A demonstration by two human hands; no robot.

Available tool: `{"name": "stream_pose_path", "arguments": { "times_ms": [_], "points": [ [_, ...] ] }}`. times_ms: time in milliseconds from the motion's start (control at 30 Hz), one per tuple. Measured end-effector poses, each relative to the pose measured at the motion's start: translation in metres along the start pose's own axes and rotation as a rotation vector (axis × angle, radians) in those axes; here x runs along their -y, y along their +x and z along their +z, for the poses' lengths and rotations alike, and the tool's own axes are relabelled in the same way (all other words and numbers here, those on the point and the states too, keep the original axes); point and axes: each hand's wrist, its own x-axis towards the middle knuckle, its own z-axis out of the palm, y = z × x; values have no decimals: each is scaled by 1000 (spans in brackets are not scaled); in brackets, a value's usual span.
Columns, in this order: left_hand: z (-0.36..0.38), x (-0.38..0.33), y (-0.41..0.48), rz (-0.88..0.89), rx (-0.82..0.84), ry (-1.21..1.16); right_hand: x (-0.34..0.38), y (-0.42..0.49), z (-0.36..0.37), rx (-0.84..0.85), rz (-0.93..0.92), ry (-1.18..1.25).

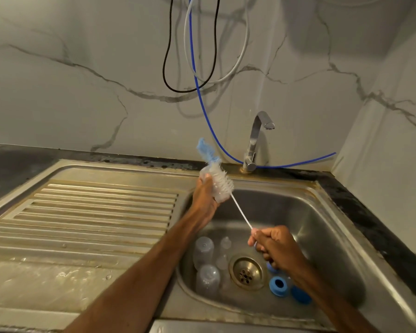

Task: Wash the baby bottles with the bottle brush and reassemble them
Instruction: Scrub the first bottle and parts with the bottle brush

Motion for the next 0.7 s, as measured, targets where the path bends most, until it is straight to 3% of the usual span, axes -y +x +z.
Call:
{"name": "stream_pose_path", "arguments": {
  "times_ms": [133, 300, 467, 700],
  "points": [
    [-17, -7, 9, 14, -99, -33, -5, -11, -1, 78, 67, -86],
    [3, 5, -1, 4, 24, 27, 6, 7, 2, -27, -28, -72],
    [-8, -7, 5, 22, -17, -122, -5, -14, -6, 84, 136, -64],
    [9, 6, -4, 20, 54, 3, 10, 5, -5, 37, 56, -18]
  ]
}}
